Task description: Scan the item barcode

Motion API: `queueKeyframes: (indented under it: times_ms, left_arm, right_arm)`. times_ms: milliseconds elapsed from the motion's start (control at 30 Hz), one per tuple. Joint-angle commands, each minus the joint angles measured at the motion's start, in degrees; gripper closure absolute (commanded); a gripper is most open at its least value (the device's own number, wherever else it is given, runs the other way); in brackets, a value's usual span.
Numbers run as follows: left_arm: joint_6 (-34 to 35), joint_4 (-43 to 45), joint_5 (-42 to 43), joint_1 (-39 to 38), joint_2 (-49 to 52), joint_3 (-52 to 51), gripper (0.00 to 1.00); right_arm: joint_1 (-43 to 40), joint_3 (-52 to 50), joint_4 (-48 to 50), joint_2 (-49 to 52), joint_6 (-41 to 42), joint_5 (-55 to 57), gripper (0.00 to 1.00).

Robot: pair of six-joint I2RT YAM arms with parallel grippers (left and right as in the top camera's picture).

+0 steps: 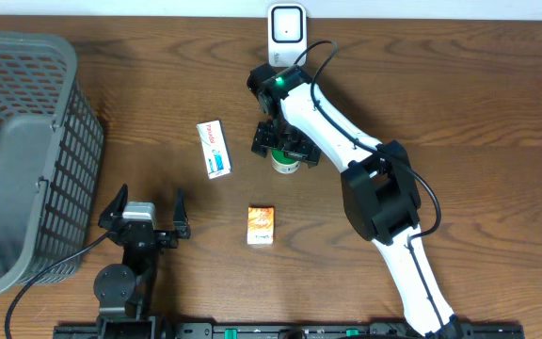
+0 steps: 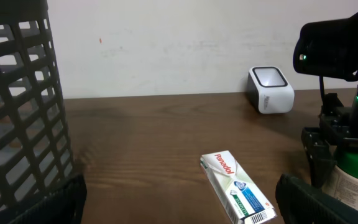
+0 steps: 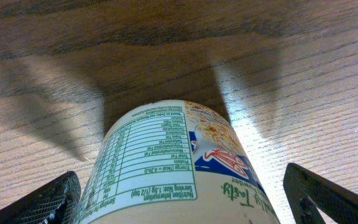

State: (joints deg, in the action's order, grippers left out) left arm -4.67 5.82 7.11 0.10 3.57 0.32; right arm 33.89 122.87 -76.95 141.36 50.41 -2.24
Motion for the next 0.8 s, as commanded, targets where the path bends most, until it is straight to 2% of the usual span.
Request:
queueKeyframes:
  times_ms: [0, 400, 767]
  left_arm:
    - [0.28, 0.17, -0.5, -0.07, -0.35, -0.04, 0.04]
    - [0.28, 0.17, -0.5, -0.07, -0.33, -0.04, 0.04]
    - [0.28, 0.17, -0.5, -0.07, -0.35, -0.04, 0.04]
  right_arm:
    - [0.55, -1.46, -0.04, -0.37, -0.74, -0.92, 0.01]
    - [2.8, -1.46, 1.68, -4.98, -0.76, 5.6, 0.01]
    - [4.04, -1.51, 2.97, -5.27, 0.37, 7.15, 0.01]
